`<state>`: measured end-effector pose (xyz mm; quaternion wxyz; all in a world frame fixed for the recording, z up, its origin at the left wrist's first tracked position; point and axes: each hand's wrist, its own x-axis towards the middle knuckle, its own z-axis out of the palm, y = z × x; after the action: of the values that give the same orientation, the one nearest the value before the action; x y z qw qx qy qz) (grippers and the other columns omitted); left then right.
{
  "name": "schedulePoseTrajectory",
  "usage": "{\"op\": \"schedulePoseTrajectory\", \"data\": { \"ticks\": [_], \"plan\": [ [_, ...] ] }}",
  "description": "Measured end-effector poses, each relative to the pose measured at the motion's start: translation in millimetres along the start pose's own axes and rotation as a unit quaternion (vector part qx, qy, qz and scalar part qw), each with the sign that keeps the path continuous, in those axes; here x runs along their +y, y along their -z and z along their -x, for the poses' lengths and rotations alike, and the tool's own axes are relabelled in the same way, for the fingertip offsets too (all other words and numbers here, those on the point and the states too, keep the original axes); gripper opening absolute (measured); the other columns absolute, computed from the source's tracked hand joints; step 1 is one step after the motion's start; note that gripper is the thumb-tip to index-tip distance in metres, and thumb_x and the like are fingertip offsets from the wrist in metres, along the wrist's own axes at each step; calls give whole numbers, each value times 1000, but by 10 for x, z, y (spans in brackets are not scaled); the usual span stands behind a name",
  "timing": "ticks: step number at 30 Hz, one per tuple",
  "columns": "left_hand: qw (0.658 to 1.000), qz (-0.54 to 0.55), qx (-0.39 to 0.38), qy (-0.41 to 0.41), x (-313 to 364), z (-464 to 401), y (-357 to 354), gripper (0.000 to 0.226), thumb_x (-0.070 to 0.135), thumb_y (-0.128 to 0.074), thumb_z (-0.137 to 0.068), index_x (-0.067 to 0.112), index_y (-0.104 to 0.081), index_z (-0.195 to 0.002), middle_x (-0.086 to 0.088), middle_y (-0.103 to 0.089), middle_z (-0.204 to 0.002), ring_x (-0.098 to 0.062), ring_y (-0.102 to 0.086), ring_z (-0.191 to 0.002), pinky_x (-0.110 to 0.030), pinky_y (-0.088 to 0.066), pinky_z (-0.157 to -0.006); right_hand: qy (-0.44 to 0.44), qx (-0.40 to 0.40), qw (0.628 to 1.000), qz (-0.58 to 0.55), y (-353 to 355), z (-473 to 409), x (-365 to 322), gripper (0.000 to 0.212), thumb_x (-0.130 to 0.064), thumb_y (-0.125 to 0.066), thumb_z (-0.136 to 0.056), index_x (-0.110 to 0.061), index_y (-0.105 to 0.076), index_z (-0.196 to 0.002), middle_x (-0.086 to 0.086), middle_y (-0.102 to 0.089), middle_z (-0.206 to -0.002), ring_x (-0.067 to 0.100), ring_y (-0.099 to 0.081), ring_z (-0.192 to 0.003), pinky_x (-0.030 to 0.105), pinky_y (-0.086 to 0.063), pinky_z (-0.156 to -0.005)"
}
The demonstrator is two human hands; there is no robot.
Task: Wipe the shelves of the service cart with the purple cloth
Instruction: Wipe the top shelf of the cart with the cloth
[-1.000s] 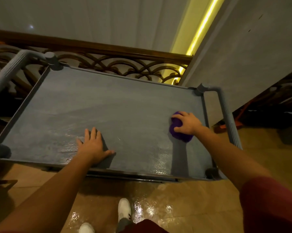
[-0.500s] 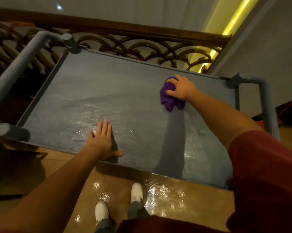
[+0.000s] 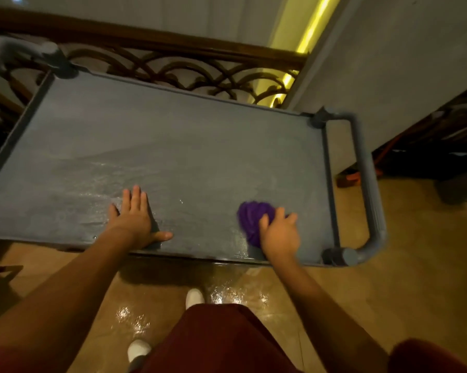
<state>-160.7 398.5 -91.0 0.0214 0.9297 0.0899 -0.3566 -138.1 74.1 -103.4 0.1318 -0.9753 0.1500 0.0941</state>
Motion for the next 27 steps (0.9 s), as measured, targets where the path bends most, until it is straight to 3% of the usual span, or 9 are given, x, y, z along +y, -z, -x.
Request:
{"op": "schedulePoseTrajectory", "data": {
  "ticks": [4,6,8,10,15,19,21,23,27],
  "plan": [
    [1000,13,2,-16,3,34,34,139,92,-47,-68,6,19,-155,-15,25,-165,-37,20,-152,-60,-5,-123,31,-88,996,-14,167,27,67,47,-50,-48,-101,-11,-55,-127,20,-58,-125,42,-63,-108,45,-52,-88],
    [999,35,31,-28,-68,35,56,136,90,-51,-68,9,9,-159,-13,16,-168,-36,10,-154,-60,-10,-122,14,-44,998,-52,486,-342,181,48,-48,-49,-102,-9,-57,-129,24,-61,-127,42,-62,-113,46,-50,-94],
    [996,53,54,-40,-196,59,70,131,89,-55,-66,17,0,-160,-9,6,-169,-36,0,-154,-63,-15,-120,-41,-15,998,-52,778,-754,283,59,-54,-44,-102,-8,-52,-138,27,-51,-139,45,-55,-124,48,-45,-102],
    [997,48,51,-30,-343,112,25,133,92,-56,-61,24,1,-160,-7,7,-169,-38,3,-154,-69,-14,-118,-50,-62,997,0,876,-1011,332,75,-65,-43,-98,-8,-46,-147,27,-39,-151,45,-44,-135,49,-38,-110],
    [998,51,41,-16,-1006,76,-78,141,100,-43,-49,28,7,-160,-7,15,-169,-35,11,-154,-69,-11,-118,124,-84,986,73,694,-996,578,77,-57,-70,-85,-33,-39,-151,14,-36,-155,45,-39,-136,53,-39,-109],
    [998,50,39,-19,-1065,60,-162,135,96,-40,-55,27,15,-158,-7,26,-165,-36,19,-152,-72,-4,-117,-34,-9,999,-28,584,-783,726,66,-44,-72,-85,-20,-51,-143,26,-47,-138,50,-51,-122,51,-45,-101],
    [998,39,49,-19,-1013,50,-201,131,93,-40,-63,24,18,-157,-10,30,-164,-38,23,-150,-74,-1,-115,-63,20,996,-57,281,-291,384,63,-42,-72,-83,-17,-54,-137,27,-50,-128,49,-56,-114,49,-49,-94],
    [998,42,43,-14,-1012,40,-231,129,92,-41,-66,23,19,-157,-11,31,-163,-39,24,-150,-75,1,-113,-15,13,997,-79,-105,251,-149,62,-39,-76,-79,-17,-57,-134,24,-54,-124,44,-59,-110,44,-50,-91],
    [997,53,50,-22,-1074,-23,-273,129,93,-42,-68,22,18,-157,-11,32,-162,-39,26,-149,-76,0,-113,43,7,996,-82,-615,690,-1530,63,-43,-70,-84,-26,-51,-141,15,-48,-134,37,-51,-119,42,-50,-91]
  ]
}}
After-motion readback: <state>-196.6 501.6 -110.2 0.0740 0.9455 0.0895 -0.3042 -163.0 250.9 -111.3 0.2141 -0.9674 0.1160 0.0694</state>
